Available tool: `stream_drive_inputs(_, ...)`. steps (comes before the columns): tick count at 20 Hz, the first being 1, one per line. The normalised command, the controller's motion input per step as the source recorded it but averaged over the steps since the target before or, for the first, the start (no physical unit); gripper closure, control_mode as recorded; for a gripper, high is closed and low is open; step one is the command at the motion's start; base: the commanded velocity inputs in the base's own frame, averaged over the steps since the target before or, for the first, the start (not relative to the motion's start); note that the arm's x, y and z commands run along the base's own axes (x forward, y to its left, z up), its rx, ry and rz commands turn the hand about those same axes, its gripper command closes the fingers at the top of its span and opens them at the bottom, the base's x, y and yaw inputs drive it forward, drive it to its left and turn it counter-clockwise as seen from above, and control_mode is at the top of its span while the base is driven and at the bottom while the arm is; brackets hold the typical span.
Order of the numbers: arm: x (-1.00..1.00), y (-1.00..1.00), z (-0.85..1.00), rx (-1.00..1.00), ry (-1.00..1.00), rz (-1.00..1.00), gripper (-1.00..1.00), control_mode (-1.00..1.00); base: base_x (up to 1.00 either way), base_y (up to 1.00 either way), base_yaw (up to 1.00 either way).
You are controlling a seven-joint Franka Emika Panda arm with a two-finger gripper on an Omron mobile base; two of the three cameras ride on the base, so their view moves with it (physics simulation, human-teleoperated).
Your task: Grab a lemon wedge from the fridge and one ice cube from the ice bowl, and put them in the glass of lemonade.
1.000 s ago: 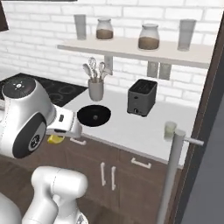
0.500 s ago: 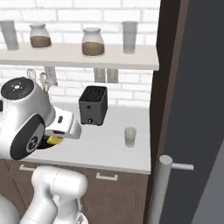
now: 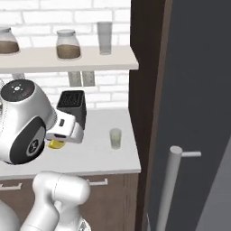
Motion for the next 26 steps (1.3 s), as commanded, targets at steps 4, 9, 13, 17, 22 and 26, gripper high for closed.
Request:
stream_drive_inputs(4,0.00,0.00,0.00,0.00,0.00,0.00,1.00,1.00,0.14,0.49,-0.43)
stream_drive_inputs(9,0.00,0.00,0.00,0.00,0.00,0.00,1.00,1.00,0.46,0.46,-0.26)
stream_drive_inputs(13,0.00,0.00,0.00,0.00,0.00,0.00,1.00,1.00,0.28,0.29,-0.14)
stream_drive_inputs(17,0.00,0.00,0.00,0.00,0.00,0.00,1.00,1.00,0.01,0.01,-0.01)
stream_drive_inputs(22,0.00,0.00,0.00,0.00,0.00,0.00,1.00,1.00,0.01,0.02,0.00)
stream_drive_inputs(26,0.10,0.22,0.00,0.00,0.00,-0.05,1.00,-1.00,0.07,0.14,-0.01)
